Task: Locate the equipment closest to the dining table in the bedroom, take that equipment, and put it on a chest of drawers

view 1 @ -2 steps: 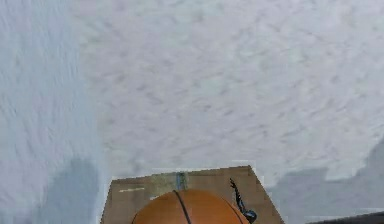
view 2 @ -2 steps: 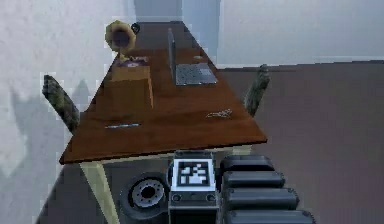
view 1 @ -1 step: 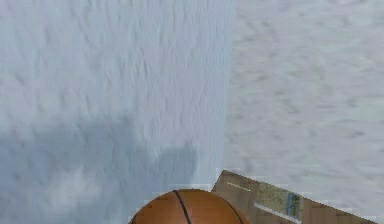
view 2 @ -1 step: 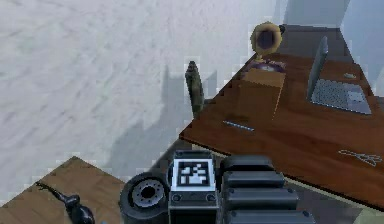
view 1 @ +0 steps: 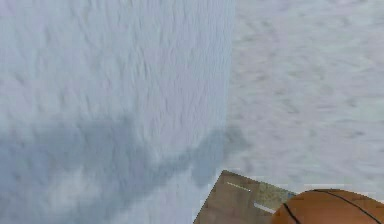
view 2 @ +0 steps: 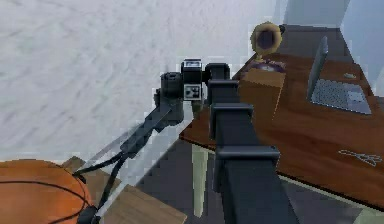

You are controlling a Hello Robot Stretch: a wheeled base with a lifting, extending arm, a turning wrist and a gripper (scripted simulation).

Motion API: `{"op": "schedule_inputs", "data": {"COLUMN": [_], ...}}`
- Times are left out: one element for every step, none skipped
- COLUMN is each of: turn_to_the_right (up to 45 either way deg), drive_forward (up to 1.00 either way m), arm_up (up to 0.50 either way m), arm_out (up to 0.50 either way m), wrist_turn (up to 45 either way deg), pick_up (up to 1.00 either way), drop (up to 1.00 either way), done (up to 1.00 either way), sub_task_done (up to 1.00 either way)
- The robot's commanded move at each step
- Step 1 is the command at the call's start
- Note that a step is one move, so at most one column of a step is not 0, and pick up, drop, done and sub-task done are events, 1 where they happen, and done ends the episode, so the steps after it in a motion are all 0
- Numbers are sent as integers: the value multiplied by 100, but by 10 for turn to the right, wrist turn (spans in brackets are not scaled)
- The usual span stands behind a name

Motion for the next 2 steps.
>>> {"op": "schedule_inputs", "data": {"turn_to_the_right": [0, 0], "drive_forward": [0, 0], "arm_up": [0, -10], "arm_out": [0, 0], "wrist_turn": [390, 0], "pick_up": [0, 0], "drop": [0, 0], "done": [0, 0], "sub_task_done": [0, 0]}}
